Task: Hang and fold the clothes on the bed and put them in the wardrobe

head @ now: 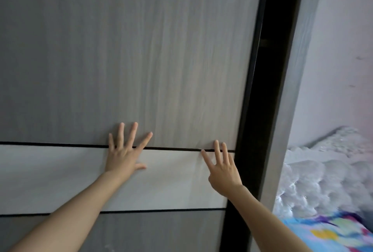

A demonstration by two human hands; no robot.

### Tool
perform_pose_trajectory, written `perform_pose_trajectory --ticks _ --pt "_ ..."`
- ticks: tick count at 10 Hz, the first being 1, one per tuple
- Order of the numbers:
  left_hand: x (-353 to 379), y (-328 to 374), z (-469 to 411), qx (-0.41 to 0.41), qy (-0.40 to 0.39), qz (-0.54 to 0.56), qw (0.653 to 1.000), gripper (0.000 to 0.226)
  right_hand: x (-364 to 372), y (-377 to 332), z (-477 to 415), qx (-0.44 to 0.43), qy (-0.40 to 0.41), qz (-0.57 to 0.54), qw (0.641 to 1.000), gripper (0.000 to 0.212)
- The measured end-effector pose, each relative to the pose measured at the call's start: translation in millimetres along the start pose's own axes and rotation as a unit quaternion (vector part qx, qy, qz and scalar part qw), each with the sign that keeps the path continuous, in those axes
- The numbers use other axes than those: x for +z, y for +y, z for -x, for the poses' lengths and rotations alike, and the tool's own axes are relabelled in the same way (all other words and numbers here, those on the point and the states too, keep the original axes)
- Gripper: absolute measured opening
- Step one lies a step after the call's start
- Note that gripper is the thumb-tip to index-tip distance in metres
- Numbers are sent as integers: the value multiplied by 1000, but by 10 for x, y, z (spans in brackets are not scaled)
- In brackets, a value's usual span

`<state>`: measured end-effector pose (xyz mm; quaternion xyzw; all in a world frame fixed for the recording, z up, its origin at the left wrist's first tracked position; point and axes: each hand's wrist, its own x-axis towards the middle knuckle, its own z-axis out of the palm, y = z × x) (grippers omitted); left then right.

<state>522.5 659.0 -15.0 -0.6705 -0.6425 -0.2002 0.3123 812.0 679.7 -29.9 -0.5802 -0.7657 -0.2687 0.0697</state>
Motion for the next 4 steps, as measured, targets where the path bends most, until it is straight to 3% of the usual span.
perform_pose_trajectory --ticks 1,3,4 --pt "11 323 -95 24 -10 16 1000 119 52 268 92 32 -25 4 999 79" --pt "-34 848 -236 43 -6 60 997 137 14 503 270 40 -65 -5 997 75" --pt "-33 906 -286 37 -48 83 995 119 -211 584 341 42 1 -41 998 71"
